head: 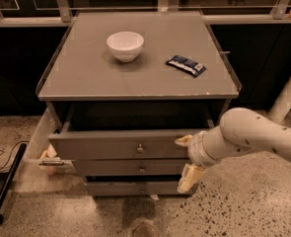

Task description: Close top drawer

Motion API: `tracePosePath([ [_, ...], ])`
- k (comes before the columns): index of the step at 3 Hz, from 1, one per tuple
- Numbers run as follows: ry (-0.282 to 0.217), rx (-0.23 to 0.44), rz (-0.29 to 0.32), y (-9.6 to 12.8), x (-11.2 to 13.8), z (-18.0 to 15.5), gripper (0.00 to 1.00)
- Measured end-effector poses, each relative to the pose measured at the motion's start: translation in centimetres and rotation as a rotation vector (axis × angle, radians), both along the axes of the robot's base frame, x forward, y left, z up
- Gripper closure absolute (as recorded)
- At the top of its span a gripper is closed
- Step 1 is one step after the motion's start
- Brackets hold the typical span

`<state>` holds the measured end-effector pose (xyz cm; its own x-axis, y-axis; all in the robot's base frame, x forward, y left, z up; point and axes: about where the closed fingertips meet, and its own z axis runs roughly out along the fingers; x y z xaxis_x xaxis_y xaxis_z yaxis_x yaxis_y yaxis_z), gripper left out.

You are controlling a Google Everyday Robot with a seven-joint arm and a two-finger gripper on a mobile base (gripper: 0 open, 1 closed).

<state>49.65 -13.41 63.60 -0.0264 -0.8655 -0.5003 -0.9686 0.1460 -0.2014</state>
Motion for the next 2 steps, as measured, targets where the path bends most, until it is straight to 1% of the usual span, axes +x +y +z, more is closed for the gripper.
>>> tracePosePath([
  [1,-0.029,0.010,-0.005,-0.13,3.26,0.43,0.00],
  [2,-0.029,0.010,-0.005,-0.13,3.26,0.43,0.00],
])
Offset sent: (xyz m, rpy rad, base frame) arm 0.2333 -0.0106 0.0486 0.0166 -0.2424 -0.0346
